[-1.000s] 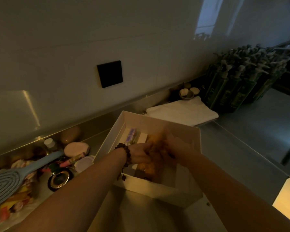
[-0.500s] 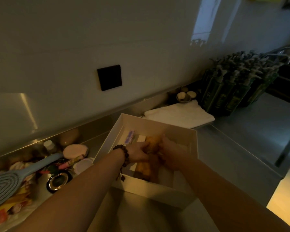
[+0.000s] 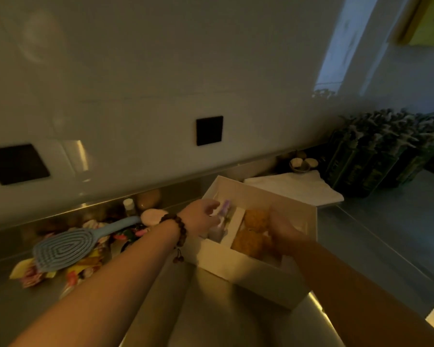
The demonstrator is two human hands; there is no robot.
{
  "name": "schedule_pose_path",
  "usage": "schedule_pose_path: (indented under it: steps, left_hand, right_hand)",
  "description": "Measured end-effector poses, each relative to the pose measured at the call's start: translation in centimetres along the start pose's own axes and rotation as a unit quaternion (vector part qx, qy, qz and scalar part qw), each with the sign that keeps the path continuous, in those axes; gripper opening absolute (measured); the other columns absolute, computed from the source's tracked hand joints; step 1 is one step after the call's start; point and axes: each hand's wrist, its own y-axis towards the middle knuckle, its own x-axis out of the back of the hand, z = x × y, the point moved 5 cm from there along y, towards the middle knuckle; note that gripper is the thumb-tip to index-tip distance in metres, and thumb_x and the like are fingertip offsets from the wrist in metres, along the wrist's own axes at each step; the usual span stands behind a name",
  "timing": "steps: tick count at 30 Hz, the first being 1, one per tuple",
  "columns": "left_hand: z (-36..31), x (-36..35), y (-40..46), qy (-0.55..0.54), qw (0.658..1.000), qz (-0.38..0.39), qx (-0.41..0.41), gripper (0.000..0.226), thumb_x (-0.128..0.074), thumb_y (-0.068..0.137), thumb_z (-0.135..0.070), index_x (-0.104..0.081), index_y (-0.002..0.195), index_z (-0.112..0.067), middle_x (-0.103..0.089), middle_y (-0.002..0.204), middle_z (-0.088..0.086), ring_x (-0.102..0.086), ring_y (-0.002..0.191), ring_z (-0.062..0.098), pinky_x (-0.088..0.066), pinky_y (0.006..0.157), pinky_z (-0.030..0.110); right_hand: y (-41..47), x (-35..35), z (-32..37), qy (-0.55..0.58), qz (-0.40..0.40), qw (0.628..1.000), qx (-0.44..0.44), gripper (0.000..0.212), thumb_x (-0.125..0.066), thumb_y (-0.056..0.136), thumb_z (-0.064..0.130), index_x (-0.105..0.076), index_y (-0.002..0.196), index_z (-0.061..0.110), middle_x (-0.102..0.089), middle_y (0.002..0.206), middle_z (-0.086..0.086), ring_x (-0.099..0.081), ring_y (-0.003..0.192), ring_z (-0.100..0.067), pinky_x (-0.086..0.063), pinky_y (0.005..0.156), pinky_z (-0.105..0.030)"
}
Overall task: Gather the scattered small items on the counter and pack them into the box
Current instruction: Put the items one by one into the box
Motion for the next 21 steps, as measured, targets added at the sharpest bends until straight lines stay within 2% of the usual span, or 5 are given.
schedule_pose_path:
  steps: [5,11,14,18,21]
  left_hand:
    - [2.1,3.7,-4.6,-0.043,0.995,-0.092,0.005,0.047,-0.058,0.089,-0.013,-0.046,0.134,-0.010,-0.052,0.134,0.006,-0.050,0.120,0.016,-0.039,0.098,0.026]
    - [7.4,6.4,-10.2,-0.006,0.980,-0.189,0.062,0.046,-0.057,0.088,-0.015,-0.047,0.133,-0.012,-0.052,0.134,0.007,-0.049,0.121,0.020,-0.041,0.098,0.029]
    - [11.1,7.4,-13.7,0.014,0.966,-0.235,0.109,0.042,-0.056,0.087,-0.015,-0.051,0.129,-0.016,-0.059,0.124,0.008,-0.056,0.110,0.019,-0.043,0.088,0.025]
    - [16.3,8.0,-18.4,0.041,0.943,-0.280,0.178,0.041,-0.055,0.086,-0.011,-0.053,0.127,-0.015,-0.059,0.123,0.008,-0.055,0.112,0.023,-0.041,0.089,0.027]
    - [19.9,7.7,-21.2,0.036,0.927,-0.299,0.222,0.041,-0.057,0.084,-0.010,-0.053,0.125,-0.013,-0.056,0.127,0.010,-0.051,0.117,0.024,-0.038,0.093,0.025]
  right_hand:
    - [-2.9,-3.7,3.4,-0.038,-0.002,0.994,0.105,0.056,-0.029,0.094,0.061,-0.060,0.119,0.022,-0.065,0.112,-0.013,-0.063,0.101,-0.031,-0.046,0.098,-0.051]
    - [-6.2,-14.1,5.3,-0.212,0.091,0.947,0.223,0.049,-0.028,0.099,0.051,-0.062,0.122,0.024,-0.054,0.135,-0.004,-0.046,0.127,-0.023,-0.018,0.111,-0.029]
    - [-6.2,-18.9,4.0,-0.213,0.156,0.935,0.238,0.049,-0.033,0.099,0.047,-0.063,0.120,0.015,-0.058,0.131,-0.003,-0.052,0.120,-0.017,-0.035,0.096,-0.022]
    - [-5.3,-24.0,1.6,-0.228,0.181,0.927,0.237,0.044,-0.036,0.101,0.039,-0.060,0.120,0.008,-0.061,0.082,0.005,-0.058,0.068,0.004,-0.040,0.060,-0.007]
    - [-4.2,-27.4,-1.0,-0.358,0.204,0.865,0.285,0.037,-0.043,0.099,0.035,-0.061,0.121,0.011,-0.064,0.116,-0.006,-0.059,0.105,-0.019,-0.041,0.089,-0.027]
